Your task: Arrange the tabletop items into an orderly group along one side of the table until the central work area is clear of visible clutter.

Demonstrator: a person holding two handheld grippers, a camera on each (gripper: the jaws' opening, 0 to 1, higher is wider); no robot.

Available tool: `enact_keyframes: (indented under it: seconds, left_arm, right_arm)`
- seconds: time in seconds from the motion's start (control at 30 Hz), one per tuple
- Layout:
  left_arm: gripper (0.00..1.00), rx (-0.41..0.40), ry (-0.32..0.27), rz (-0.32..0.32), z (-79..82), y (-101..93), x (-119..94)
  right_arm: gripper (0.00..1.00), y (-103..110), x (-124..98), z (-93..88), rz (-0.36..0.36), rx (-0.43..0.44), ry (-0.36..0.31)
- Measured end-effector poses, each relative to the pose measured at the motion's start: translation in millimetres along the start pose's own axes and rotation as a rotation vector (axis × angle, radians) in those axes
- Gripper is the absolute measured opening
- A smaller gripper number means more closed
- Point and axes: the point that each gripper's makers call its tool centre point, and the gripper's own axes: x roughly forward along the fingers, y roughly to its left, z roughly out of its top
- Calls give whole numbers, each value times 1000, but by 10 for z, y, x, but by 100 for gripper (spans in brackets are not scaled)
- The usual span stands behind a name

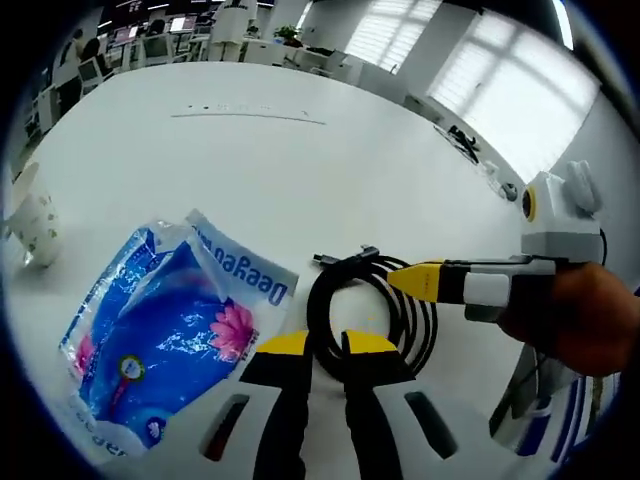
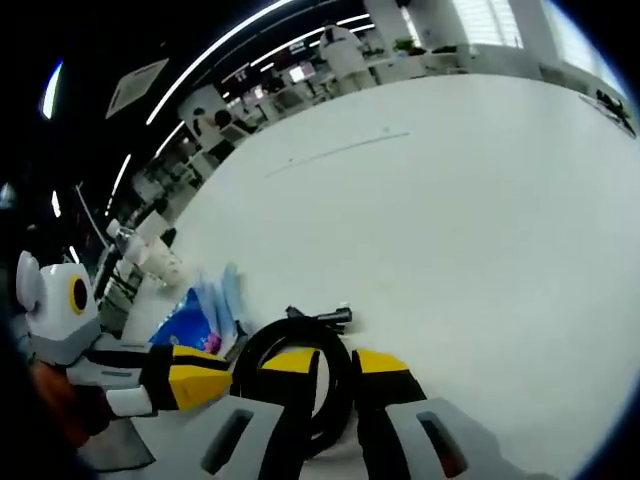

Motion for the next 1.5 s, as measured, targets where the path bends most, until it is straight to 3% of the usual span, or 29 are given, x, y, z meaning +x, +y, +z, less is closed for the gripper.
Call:
enact_keyframes:
  seconds: [0.47, 0.77, 1.03, 1.5]
  left_arm:
    - [7, -2, -38, 3, -65, 116, -306]
    - [7, 26, -49, -17, -192, 114, -576]
    - [7, 29, -40, -3, -424, 266, -806]
    - [7, -29, -44, 62, -568, 678, -1005]
  right_arm:
    - [17, 45, -72, -27, -40, -48, -5]
    - [20, 279, -143, -153, -47, -113, -10]
    - [20, 310, -251, -261, -73, -141, -14]
    - [21, 411, -377, -347, -79, -148, -37]
